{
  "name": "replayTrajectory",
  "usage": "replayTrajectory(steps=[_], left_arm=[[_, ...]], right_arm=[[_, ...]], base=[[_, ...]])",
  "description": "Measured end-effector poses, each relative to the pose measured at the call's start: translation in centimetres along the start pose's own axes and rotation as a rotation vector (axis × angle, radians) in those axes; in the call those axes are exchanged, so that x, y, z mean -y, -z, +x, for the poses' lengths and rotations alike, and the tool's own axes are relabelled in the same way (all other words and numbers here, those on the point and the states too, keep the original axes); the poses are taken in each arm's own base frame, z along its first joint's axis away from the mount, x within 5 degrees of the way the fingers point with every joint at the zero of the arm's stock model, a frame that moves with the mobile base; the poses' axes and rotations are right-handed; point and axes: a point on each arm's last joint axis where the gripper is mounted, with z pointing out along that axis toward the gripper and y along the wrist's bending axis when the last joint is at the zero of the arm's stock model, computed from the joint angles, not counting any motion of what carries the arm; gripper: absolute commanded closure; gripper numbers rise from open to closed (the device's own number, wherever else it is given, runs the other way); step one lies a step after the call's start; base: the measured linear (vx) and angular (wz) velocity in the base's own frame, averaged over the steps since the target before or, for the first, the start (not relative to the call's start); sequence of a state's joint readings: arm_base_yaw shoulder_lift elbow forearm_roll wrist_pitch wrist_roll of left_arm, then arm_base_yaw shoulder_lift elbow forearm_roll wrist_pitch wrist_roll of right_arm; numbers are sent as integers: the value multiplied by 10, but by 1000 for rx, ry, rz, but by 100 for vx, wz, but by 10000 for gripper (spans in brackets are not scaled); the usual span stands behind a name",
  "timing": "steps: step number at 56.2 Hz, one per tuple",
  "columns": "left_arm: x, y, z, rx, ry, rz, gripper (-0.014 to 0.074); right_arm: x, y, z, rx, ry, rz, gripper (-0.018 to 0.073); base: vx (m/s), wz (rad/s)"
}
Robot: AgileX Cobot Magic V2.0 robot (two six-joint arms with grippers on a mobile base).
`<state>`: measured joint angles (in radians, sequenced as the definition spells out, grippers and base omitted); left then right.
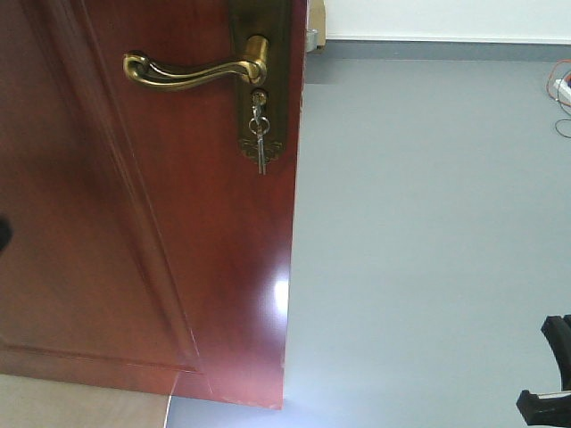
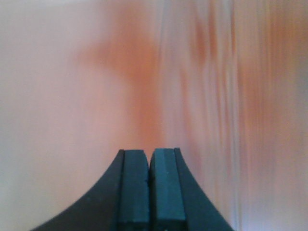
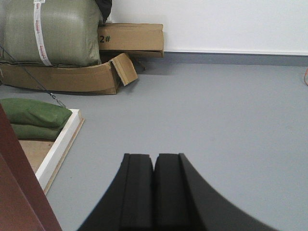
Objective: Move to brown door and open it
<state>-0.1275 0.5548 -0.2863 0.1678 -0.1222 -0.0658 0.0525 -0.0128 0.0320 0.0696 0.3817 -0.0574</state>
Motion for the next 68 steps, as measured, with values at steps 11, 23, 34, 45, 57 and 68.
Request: replayTrajectory(steps=[11, 23, 34, 45, 57, 68], left_arm=[[3, 44, 57, 97, 16, -59, 600], [0, 60, 83, 28, 91, -145, 600], [-1, 61, 85, 13, 107, -161, 600], [0, 61, 81, 61, 103, -157, 600], [0, 61, 80, 63, 103, -156, 600], [0, 61, 80, 63, 104, -156, 600]], right_arm=[[0, 0, 0, 0, 0, 0, 559], [0, 0, 0, 2, 0, 0, 559], [0, 0, 0, 0, 0, 0, 559], [0, 0, 0, 0, 0, 0, 559], [0, 0, 0, 0, 0, 0, 559], [0, 0, 0, 0, 0, 0, 559]], base=[[0, 0], [0, 0], [0, 0], [0, 0], [0, 0], [0, 0]])
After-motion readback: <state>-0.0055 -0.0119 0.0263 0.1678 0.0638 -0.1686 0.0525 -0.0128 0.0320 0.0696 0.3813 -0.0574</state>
